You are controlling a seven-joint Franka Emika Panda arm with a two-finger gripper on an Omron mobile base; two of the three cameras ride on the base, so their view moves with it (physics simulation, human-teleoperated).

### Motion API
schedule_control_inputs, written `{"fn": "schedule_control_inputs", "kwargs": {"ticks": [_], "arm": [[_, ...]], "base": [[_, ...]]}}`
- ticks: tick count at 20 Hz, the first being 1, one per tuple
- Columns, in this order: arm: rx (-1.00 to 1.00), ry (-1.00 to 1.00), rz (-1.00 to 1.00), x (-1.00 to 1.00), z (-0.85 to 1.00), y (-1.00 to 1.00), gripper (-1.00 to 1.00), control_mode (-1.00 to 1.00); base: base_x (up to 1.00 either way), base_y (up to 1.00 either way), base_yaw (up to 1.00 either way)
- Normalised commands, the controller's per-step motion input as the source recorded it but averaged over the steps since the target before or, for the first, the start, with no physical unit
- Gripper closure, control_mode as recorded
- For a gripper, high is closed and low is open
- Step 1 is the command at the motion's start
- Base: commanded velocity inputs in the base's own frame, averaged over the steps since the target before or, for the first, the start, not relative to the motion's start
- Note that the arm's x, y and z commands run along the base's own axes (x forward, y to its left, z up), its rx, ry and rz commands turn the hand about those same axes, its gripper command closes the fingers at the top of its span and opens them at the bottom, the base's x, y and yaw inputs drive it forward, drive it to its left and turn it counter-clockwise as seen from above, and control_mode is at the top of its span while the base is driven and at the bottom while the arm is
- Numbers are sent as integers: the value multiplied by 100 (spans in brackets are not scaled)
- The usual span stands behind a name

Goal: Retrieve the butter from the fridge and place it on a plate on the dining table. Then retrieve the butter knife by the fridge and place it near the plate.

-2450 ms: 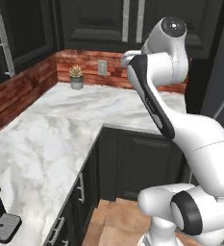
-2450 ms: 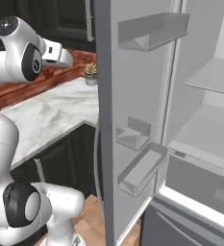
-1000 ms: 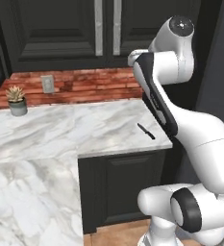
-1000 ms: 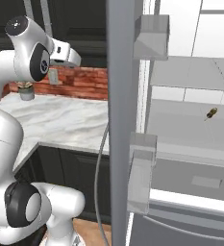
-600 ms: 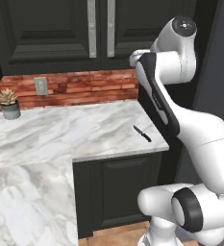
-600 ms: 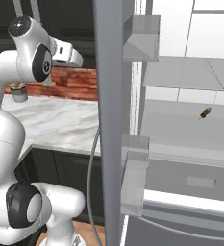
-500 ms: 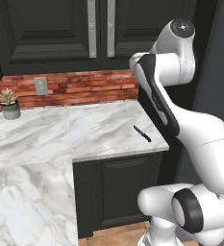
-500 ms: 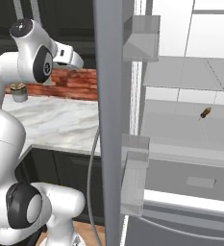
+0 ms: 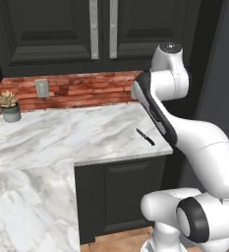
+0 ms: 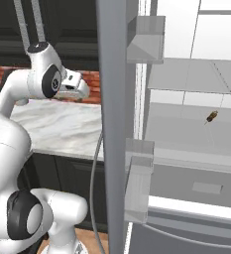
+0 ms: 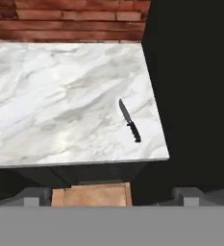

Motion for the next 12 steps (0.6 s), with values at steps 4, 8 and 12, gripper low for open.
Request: {"fn": "schedule_control_inputs", "kwargs": {"ticks": [4,8,12], "arm": [[-1,37,0,2,-100,-29,-100,-100],[0,20,0,19,-89,-48,-100,-100],[0,11,1,51,-96,-29,-100,-100]], "base": [[0,0,0],[0,0,0],[0,0,0]]}}
